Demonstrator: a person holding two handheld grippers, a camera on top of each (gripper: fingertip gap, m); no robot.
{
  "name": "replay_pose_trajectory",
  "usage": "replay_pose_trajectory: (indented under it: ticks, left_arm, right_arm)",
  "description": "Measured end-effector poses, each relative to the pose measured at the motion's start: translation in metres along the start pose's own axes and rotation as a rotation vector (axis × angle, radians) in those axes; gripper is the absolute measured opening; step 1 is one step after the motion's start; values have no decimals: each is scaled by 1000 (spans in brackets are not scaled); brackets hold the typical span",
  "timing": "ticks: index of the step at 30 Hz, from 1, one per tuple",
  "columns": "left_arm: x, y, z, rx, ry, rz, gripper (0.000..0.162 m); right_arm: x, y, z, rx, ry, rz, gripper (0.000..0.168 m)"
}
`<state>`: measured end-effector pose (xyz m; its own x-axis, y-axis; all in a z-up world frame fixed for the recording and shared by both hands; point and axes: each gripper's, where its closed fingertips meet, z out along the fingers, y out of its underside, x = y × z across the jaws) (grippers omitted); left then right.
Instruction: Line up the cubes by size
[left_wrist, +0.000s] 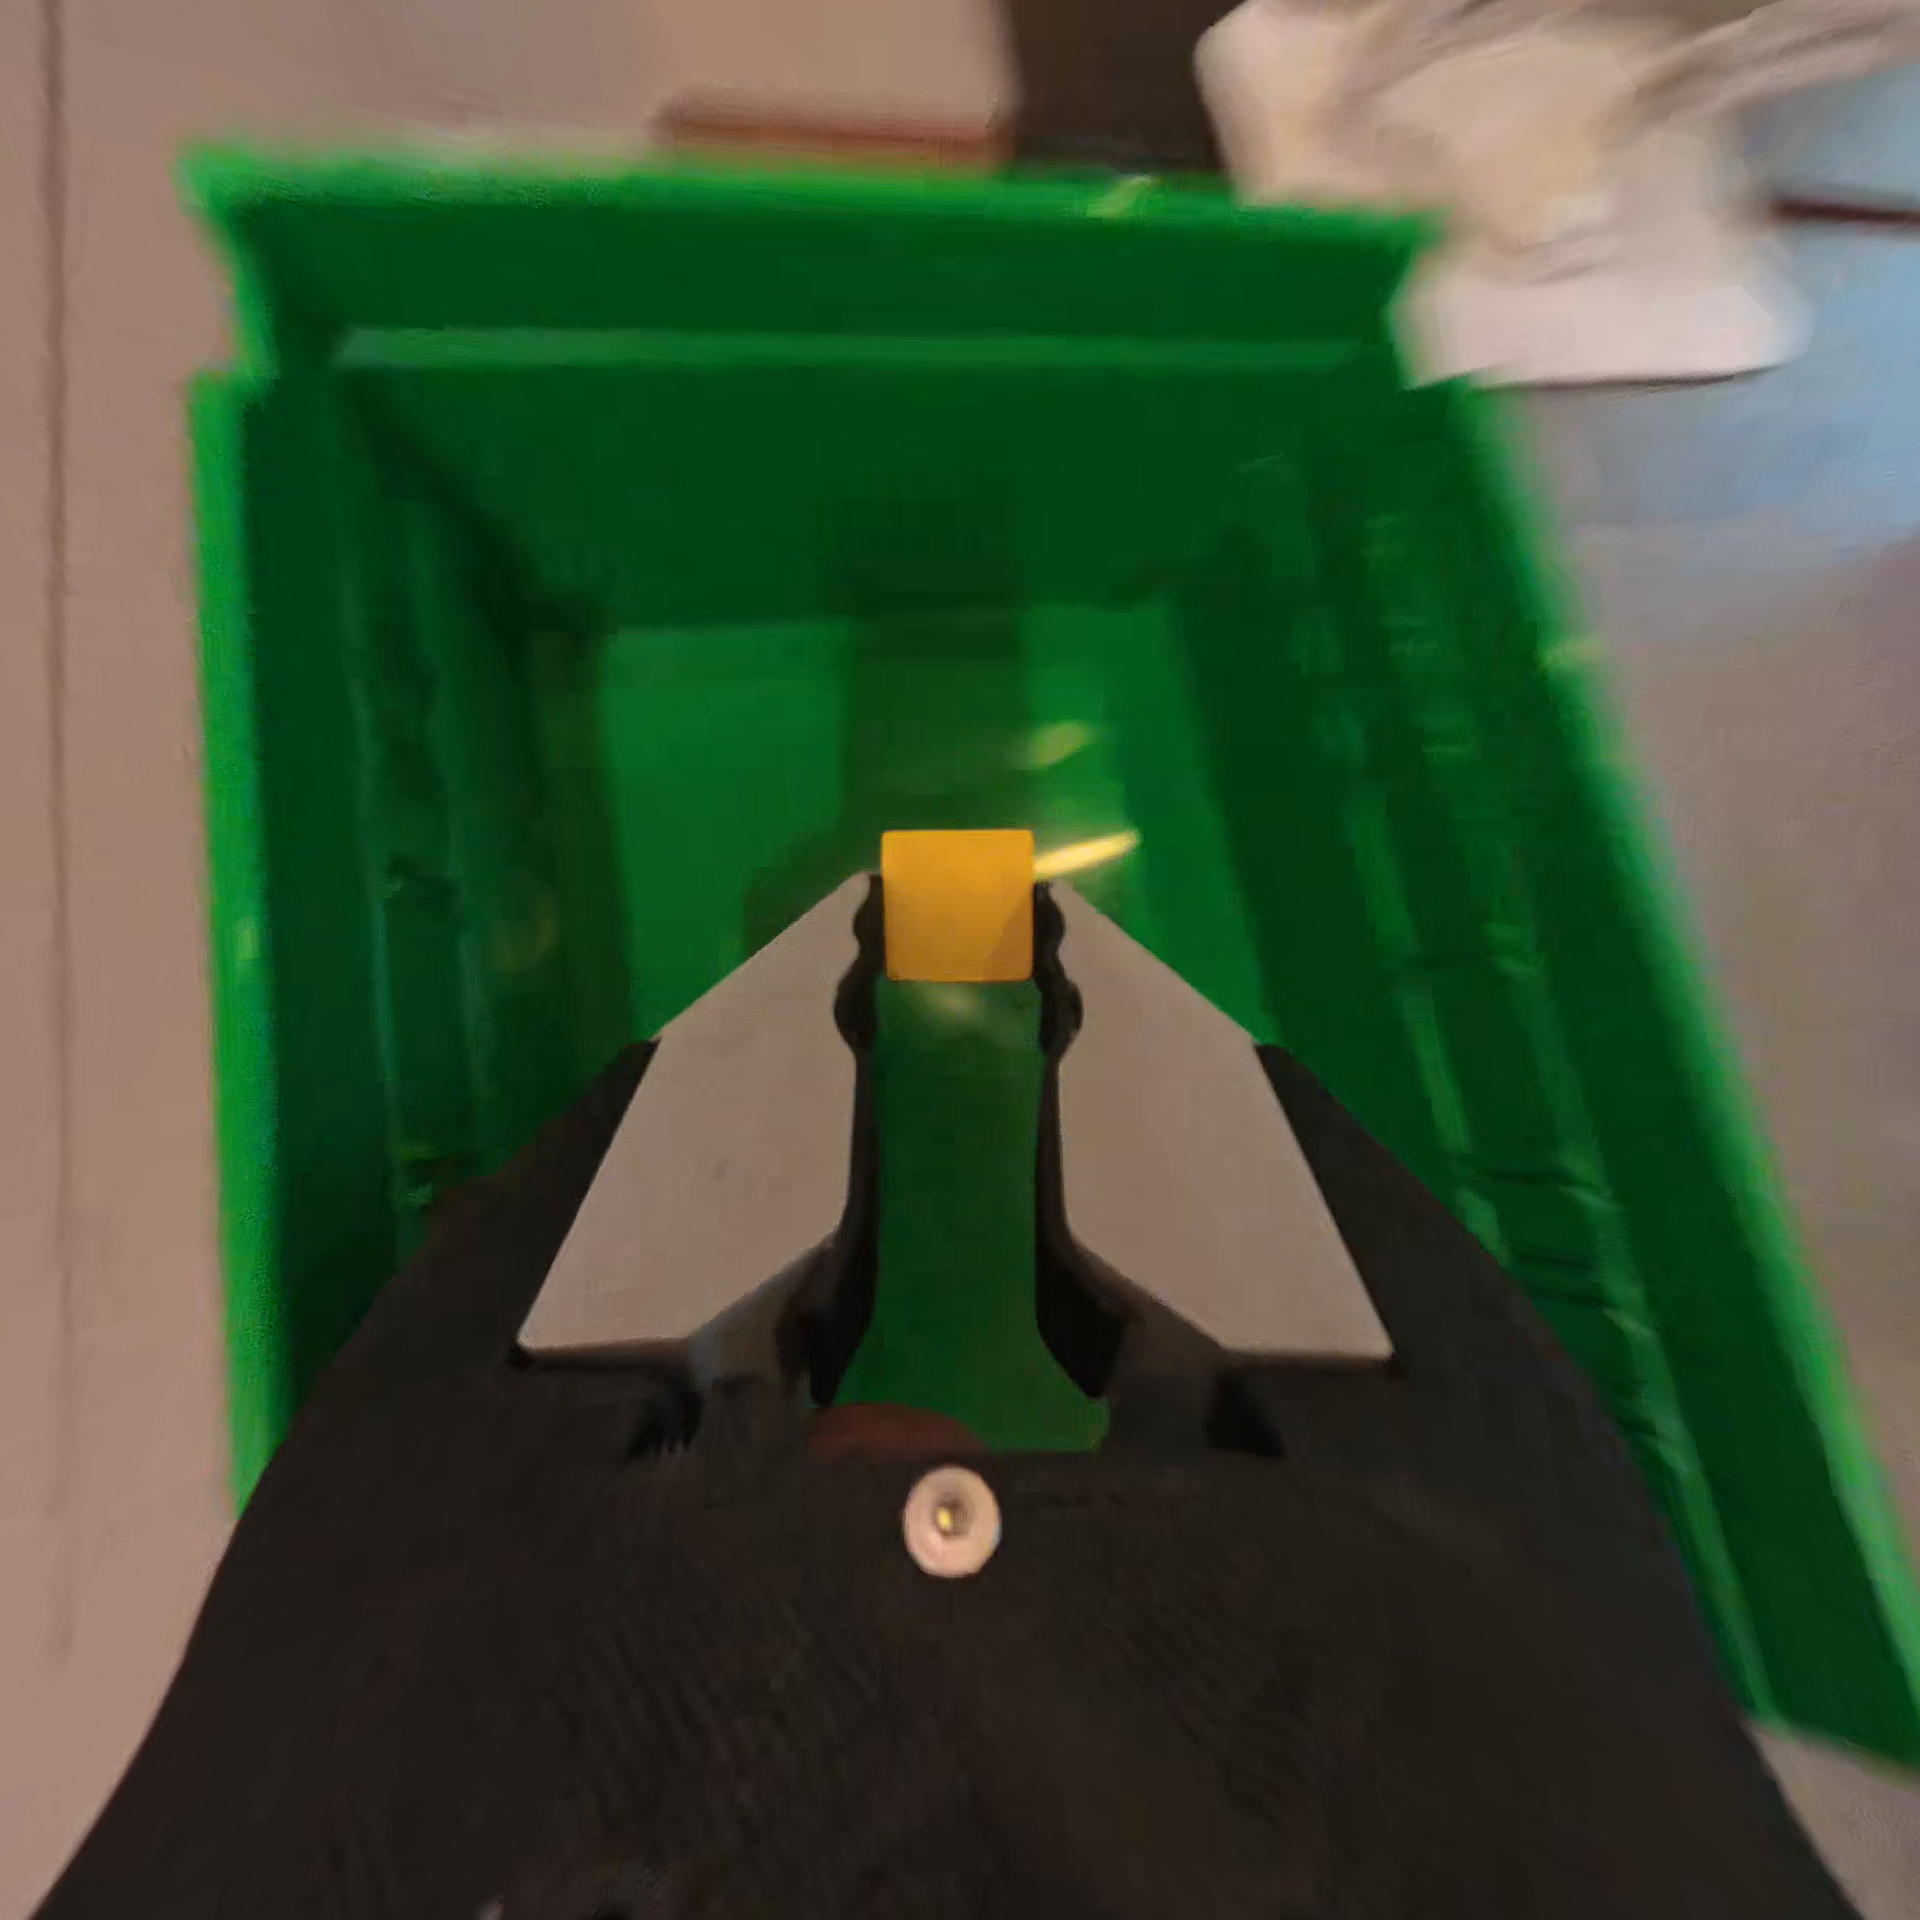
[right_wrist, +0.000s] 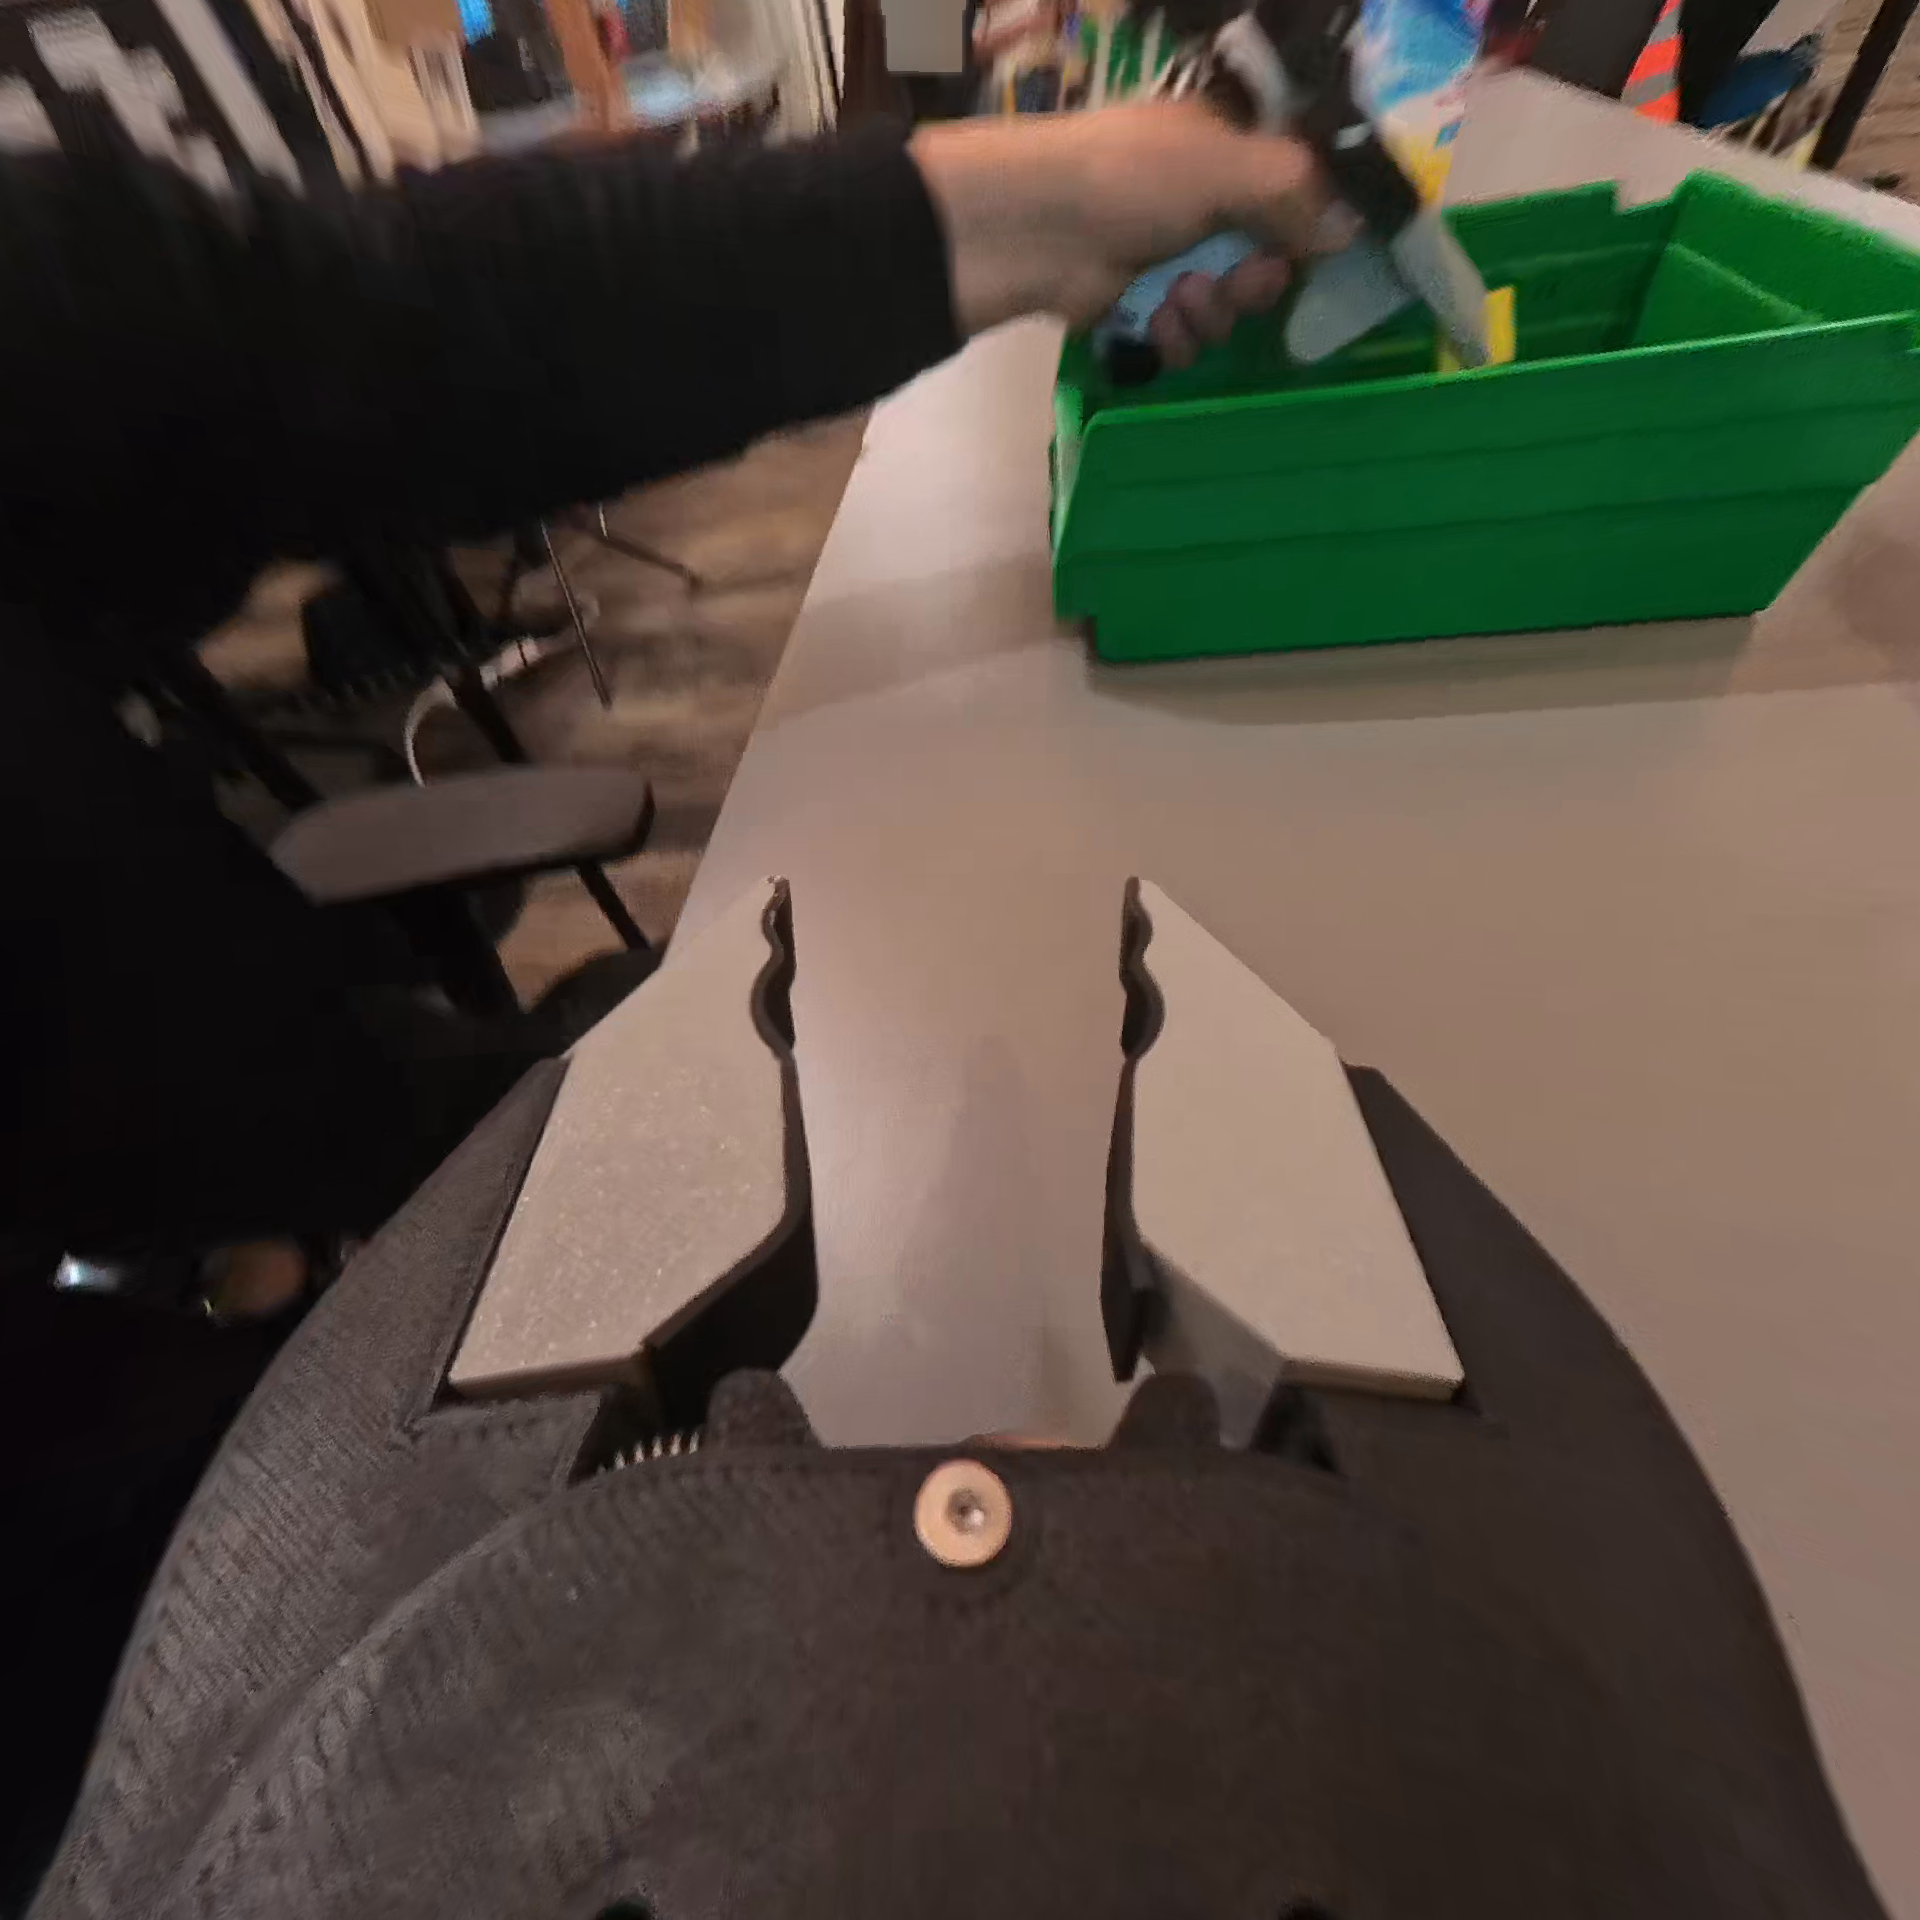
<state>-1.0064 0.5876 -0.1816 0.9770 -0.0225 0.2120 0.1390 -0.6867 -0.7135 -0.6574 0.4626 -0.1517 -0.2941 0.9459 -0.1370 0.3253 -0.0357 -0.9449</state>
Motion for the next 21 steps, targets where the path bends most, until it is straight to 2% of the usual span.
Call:
replay_pose_trajectory:
  ticks: [2, 5, 7, 9, 11, 14, 17, 21]
  left_arm:
    - [57, -12, -29, 135, 275, 62, 26]
    - [135, -15, -79, 279, 632, 8, 26]
    - [184, -13, -110, 351, 860, -56, 26]
    - [223, -2, -127, 367, 999, -80, 26]
    - [256, 11, -128, 338, 1060, -81, 25]
    - [294, 21, -129, 304, 1153, -102, 26]
    - [317, 25, -133, 272, 1216, -128, 26]
    - [334, 34, -129, 213, 1220, -120, 26]
  right_arm:
    - [12, -16, -3, 109, 49, 14, 65]
    - [24, -41, -6, 224, 207, -120, 72]
    - [24, -60, -4, 280, 319, -228, 71]
    - [18, -76, 1, 322, 400, -322, 64]
    - [10, -90, 9, 347, 455, -399, 59]
    - [8, -99, 20, 338, 528, -483, 60]
    - [10, -98, 23, 312, 586, -543, 58]
    - [7, -97, 20, 305, 605, -594, 55]
